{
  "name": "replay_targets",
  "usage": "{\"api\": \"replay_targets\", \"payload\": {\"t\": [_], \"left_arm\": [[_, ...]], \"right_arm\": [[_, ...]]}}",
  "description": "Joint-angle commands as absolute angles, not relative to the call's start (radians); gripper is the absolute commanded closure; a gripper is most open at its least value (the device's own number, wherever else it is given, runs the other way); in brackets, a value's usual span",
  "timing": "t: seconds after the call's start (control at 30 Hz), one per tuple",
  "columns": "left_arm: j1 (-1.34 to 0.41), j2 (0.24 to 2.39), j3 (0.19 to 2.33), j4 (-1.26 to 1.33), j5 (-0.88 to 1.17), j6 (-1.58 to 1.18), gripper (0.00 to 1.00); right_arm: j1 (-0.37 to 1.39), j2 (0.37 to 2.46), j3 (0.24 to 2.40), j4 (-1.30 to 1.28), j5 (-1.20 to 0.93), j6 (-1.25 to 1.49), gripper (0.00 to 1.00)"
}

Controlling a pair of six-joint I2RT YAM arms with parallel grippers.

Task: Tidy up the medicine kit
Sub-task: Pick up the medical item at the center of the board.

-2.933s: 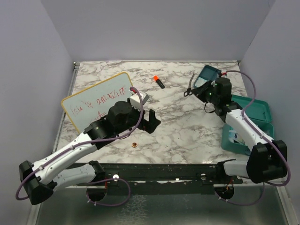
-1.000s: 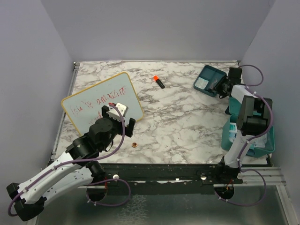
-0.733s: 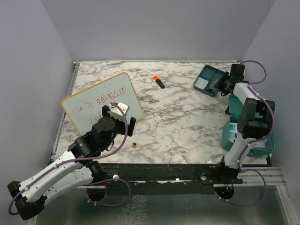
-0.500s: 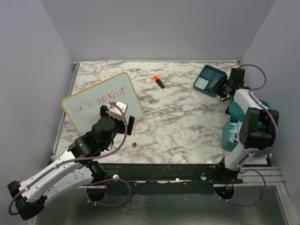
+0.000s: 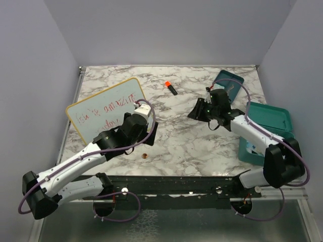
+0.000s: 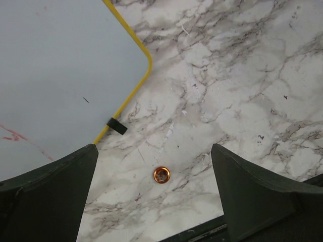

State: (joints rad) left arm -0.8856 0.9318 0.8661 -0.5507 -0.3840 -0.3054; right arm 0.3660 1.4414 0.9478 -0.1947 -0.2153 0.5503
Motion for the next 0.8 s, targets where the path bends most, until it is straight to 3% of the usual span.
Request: {"api": "replay_targets", "payload": {"t": [0.0, 0.3, 0.43, 0.77], "left_arm": [[-0.889, 1.016, 0.918, -0.703, -0.279, -0.482, 0.07], [-0.887, 1.175, 0.871, -0.723, -0.15, -0.661, 0.2], [-0.886, 1.22, 0.844, -0.743, -0.147, -0.679, 0.29], [-0.886, 1.279, 0.777, -0.73, -0.19, -0.705, 0.39]], "right_arm": [[0.373, 1.353, 0.875, -0.17, -0.202, 0.54, 0.59], [0.373, 1.179, 0.824, -0.207, -0.092, 0.438, 0.58], [0.373, 1.188, 0.868, -0.251, -0.015, 0.427, 0.58], [0.373, 1.167, 0.792, -0.174, 0.008, 0.499, 0.58]]}}
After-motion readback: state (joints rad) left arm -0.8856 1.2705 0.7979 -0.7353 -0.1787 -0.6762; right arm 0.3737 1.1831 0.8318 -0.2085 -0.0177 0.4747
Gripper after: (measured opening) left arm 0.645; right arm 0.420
